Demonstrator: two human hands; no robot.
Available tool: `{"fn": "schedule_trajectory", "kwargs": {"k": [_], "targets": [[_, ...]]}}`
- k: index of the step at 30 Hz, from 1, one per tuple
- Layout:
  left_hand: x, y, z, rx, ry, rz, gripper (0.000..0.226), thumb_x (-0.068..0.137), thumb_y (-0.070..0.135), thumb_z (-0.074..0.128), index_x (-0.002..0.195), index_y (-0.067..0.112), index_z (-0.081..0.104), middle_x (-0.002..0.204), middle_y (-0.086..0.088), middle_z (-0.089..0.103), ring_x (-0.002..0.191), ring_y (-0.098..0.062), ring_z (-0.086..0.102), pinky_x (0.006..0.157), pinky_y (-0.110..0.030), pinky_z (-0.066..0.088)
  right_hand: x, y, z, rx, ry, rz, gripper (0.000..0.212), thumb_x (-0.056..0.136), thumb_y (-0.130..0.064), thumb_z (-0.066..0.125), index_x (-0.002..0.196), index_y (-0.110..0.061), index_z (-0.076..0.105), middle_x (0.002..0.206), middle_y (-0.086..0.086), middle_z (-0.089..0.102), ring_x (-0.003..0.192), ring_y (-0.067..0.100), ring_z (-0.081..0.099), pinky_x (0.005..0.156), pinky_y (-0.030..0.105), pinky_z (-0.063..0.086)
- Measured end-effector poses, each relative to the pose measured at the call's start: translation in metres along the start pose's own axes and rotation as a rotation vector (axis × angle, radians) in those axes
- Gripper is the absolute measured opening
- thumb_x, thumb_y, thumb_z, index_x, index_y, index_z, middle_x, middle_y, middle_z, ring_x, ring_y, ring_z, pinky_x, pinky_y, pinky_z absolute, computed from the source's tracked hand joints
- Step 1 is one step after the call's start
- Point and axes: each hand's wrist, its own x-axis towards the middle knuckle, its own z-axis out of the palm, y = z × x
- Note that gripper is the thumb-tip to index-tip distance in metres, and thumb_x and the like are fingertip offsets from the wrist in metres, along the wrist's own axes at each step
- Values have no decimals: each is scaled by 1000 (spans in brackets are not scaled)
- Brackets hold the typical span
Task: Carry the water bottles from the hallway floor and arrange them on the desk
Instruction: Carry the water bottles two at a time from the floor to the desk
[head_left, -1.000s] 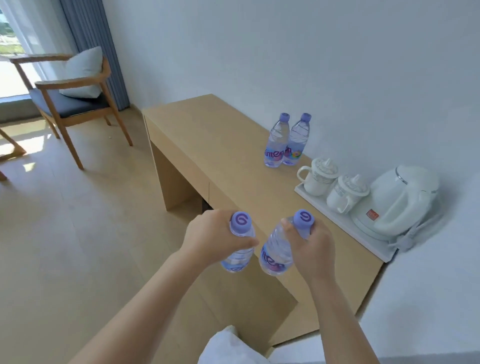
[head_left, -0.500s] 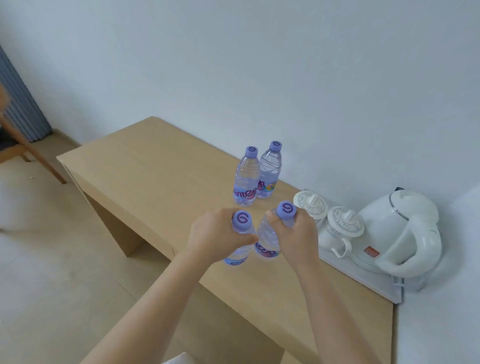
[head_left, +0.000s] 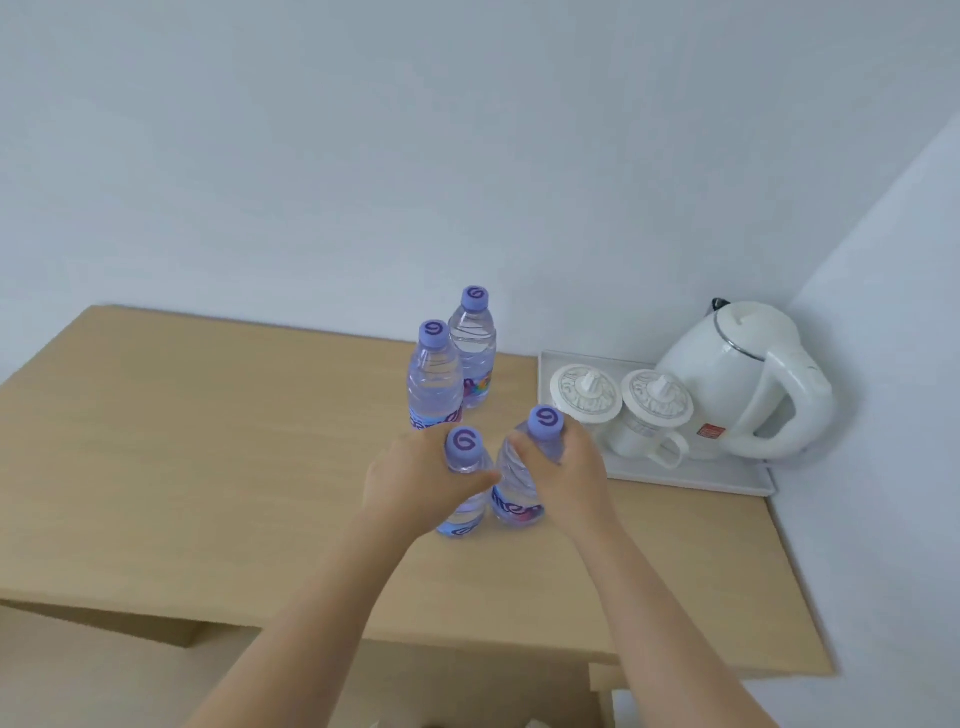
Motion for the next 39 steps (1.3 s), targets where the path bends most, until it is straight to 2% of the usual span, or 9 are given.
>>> {"fn": "schedule_trajectory", "kwargs": {"k": [3,5,10,12,15,23,27,34,39], "targets": [[0,-6,2,144,-31,30,37,74,56,63,100,32,51,88,13,60,86,-16,59,67,-29,45,-9,0,3,34,-37,26,23,82,-31,67,97,-15,60,93,1,67,90,16,63,84,35,49],[-2,-9,6,291,-57,-17,50,79,53,57,115,23,44,94,5,59,91,-22,59,70,-29,45,-19,2,4,42,-50,59,48,78,-35,69,118,-16,52,114,0,61,108,15,56,95,35,44],[-16,0,14,704,-213,28,38,87,56,43,83,18,45,74,5,46,76,-18,49,53,-23,30,-54,21,-4,-123,34,191,70,87,-34,63,145,-15,27,142,-6,33,133,10,28,103,19,22],[-22,10,23,698,-248,104,38,87,55,44,78,19,44,71,6,46,74,-17,49,52,-23,29,-69,31,-16,-157,60,239,58,90,-32,59,140,-14,37,140,-3,40,128,10,36,97,17,27],[-36,28,48,680,-275,283,39,88,56,44,95,18,53,97,2,62,93,-21,59,65,-27,36,-92,42,-44,-177,108,291,42,91,-29,57,130,-15,49,131,-5,51,115,6,47,85,13,31],[-102,107,134,554,-547,693,50,89,58,43,128,28,50,121,9,60,114,-14,53,84,-28,39,-201,86,-146,-81,310,498,28,92,-36,52,119,-27,55,111,-18,55,98,-8,50,73,6,35],[-162,155,193,558,-691,852,54,88,58,45,134,29,45,126,13,57,114,-10,53,83,-24,38,-273,112,-207,-12,452,571,22,93,-32,54,114,-24,56,111,-15,55,103,-2,51,79,11,37],[-274,230,297,562,-848,1026,48,85,60,49,124,34,52,117,18,59,106,-6,56,79,-21,38,-409,147,-324,-66,742,708,24,91,-37,55,112,-26,59,100,-18,58,96,2,57,82,19,45],[-330,274,348,595,-924,1148,43,86,59,50,107,22,59,109,7,64,98,-13,60,87,-33,48,-481,169,-368,-71,911,781,10,90,-34,56,97,-28,60,92,-18,60,88,2,56,78,21,46]]}}
